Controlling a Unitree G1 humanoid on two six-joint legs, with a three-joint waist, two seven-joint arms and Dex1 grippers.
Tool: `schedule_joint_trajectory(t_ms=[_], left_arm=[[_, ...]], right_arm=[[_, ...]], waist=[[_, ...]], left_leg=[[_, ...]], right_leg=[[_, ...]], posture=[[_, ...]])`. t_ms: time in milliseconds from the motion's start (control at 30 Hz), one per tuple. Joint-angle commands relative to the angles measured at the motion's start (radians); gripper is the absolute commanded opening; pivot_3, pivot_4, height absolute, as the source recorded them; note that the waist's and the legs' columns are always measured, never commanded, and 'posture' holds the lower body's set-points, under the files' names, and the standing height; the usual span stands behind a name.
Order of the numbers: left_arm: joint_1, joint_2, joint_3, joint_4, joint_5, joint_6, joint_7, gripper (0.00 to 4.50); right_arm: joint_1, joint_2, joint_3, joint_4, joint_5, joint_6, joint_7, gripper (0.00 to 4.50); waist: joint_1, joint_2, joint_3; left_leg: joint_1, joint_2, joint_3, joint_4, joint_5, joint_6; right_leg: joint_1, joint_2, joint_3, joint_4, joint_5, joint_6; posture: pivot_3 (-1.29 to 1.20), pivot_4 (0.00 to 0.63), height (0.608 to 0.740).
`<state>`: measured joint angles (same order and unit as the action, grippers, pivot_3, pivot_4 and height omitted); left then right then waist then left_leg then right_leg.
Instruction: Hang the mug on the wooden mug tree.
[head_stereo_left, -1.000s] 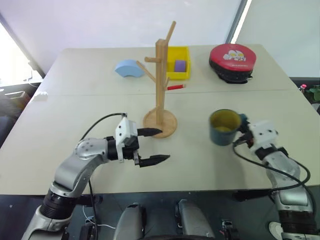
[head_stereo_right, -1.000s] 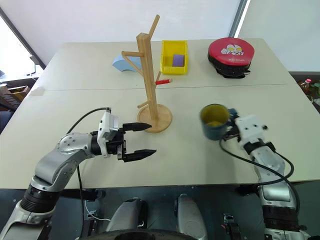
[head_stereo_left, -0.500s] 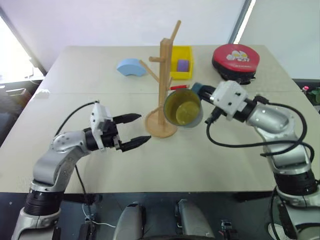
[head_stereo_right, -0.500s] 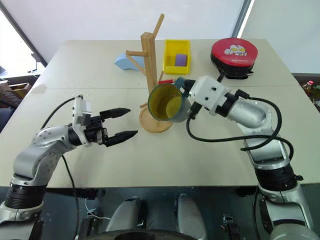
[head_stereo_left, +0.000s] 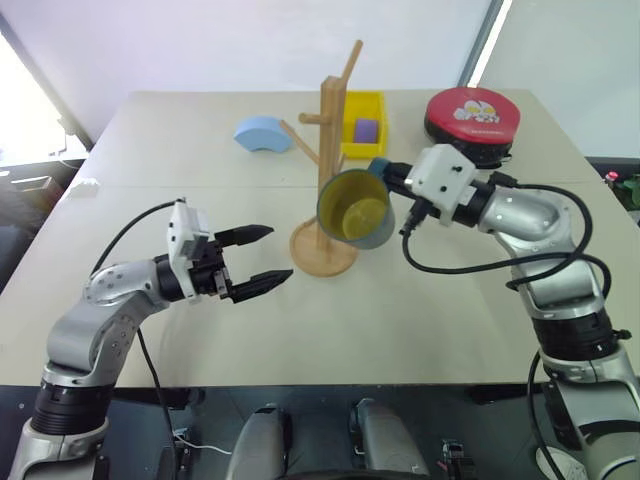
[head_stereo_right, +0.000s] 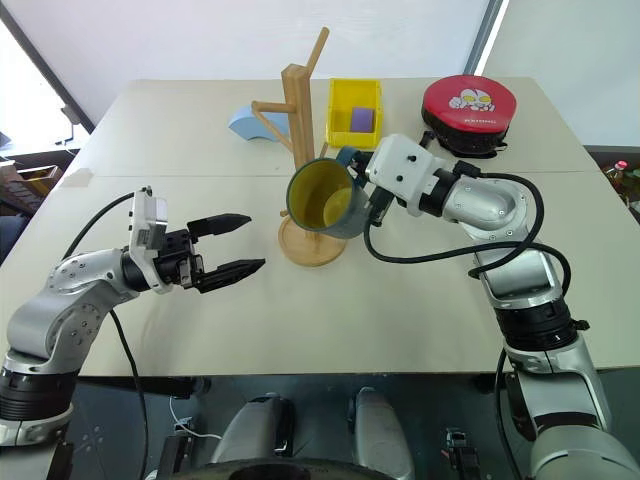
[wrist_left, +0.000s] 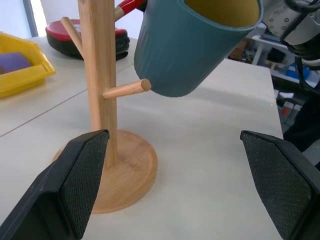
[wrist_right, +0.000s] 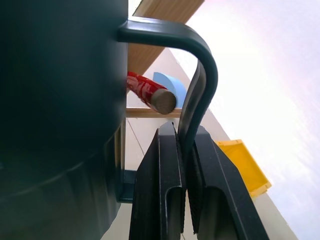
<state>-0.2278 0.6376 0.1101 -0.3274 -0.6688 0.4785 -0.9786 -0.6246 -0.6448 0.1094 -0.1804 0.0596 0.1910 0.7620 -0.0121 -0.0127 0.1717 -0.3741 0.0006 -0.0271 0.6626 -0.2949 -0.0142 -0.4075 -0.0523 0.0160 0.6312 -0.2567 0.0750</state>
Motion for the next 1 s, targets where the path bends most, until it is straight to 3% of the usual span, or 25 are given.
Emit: schedule_joint_trajectory(t_ms=[33,400,500,667,867,1000], left_arm=[[-0.01,0.011,0.044,-0.045,-0.042,0.009,0.009,4.5],[-0.06,0.009,0.097,-0.061,-0.114,0.034,0.053,4.5],[-0.053,0.008,0.091,-0.068,-0.113,0.032,0.059,4.5],[-0.046,0.005,0.085,-0.074,-0.111,0.028,0.07,4.5],[-0.04,0.002,0.1,-0.044,-0.095,0.027,0.099,4.5],[-0.017,-0.008,0.137,0.032,-0.039,0.007,0.18,4.5]], right_arm=[[-0.058,0.0,0.006,0.021,-0.004,-0.014,0.027,0.03],[-0.152,0.031,0.05,0.16,-0.042,-0.025,0.054,0.03],[-0.16,0.036,0.045,0.171,-0.041,-0.026,0.056,1.05],[-0.166,0.019,0.032,0.168,-0.062,-0.054,0.044,3.55],[-0.096,-0.081,-0.081,0.009,0.019,0.03,0.085,3.55],[0.059,-0.122,-0.259,-0.105,0.154,0.164,0.082,3.55]], waist=[[0.0,0.0,0.0],[-0.001,0.0,0.0],[-0.001,0.0,0.0],[-0.001,0.0,0.0],[0.003,0.0,0.0],[0.003,0.0,0.0]], left_leg=[[0.0,0.0,0.0,0.0,0.0,0.0],[0.0,0.0,0.0,0.0,0.0,0.0],[0.0,0.0,0.0,0.0,0.0,0.0],[0.0,0.0,0.0,0.0,0.0,0.0],[-0.001,-0.002,0.0,0.0,0.0,0.0],[-0.001,-0.004,0.0,-0.001,-0.001,0.001]], right_leg=[[0.0,0.0,0.0,0.0,0.0,0.0],[0.0,0.0,0.0,0.0,0.0,0.0],[-0.001,0.0,0.0,0.0,0.001,0.001],[0.0,-0.001,0.0,0.0,0.001,0.001],[-0.001,-0.004,-0.001,0.0,0.001,0.001],[0.0,-0.006,-0.002,-0.001,0.001,0.001]], posture=[[0.0,0.15,0.735],[0.0,0.15,0.735],[0.0,0.15,0.735],[0.0,0.15,0.735],[0.0,0.15,0.735],[0.0,0.15,0.735]])
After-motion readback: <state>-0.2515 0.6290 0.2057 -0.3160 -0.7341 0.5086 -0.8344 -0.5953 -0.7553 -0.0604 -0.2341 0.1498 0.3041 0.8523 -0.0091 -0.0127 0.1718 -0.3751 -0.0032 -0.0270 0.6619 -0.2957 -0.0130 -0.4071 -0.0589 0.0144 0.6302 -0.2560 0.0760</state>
